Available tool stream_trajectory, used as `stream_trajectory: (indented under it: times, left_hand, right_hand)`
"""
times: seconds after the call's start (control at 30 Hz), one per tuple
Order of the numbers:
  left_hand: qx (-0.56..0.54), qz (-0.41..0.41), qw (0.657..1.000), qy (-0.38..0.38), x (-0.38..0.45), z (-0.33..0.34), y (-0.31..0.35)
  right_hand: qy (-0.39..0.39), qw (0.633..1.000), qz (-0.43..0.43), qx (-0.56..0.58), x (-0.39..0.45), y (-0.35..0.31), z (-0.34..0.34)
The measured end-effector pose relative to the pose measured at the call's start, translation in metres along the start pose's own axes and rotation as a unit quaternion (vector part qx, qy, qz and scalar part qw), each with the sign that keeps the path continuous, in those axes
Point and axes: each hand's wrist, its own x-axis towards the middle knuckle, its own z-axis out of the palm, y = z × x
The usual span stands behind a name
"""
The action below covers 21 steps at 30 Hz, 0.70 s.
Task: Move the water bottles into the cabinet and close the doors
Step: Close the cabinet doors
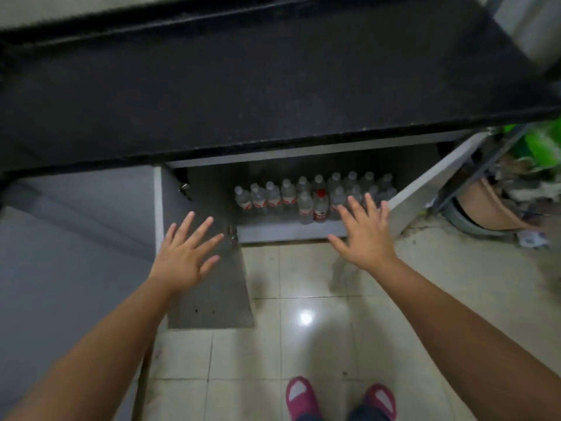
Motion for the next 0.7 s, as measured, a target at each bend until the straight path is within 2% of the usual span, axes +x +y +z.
stream_trajectory:
  times: [0.07, 0.2, 0.33, 0.47, 0.6, 0.7]
  left_hand:
    - [0.015, 0.022, 1.000, 0.000, -0.004, 0.009, -0.026]
    - [-0.104, 0.005, 0.995, -0.009, -0.010, 0.038, -0.041]
    - [-0.134, -0.003, 0.990, 0.037, -0.004, 0.036, -0.025]
    - [-0.202, -0.018, 0.977, 0.070, 0.019, 0.025, 0.008]
    - [-0.105, 0.118, 0.980, 0.125, 0.064, 0.016, 0.026]
    - [-0.077, 0.161, 0.973, 0.149, 0.100, 0.013, 0.034]
  right_hand:
    - [0.012, 1.000, 0.019, 0.003, 0.010, -0.008, 0.000]
    - [0.039, 0.999, 0.025, -0.011, 0.022, -0.017, 0.004]
    - [0.063, 0.997, 0.037, -0.001, 0.032, -0.025, 0.006]
    - [0.051, 0.998, 0.024, 0.012, 0.045, -0.028, 0.004]
    - [0.040, 0.999, -0.012, 0.029, 0.059, -0.026, 0.000]
    - [0.021, 0.998, -0.048, 0.021, 0.071, -0.019, 0.000]
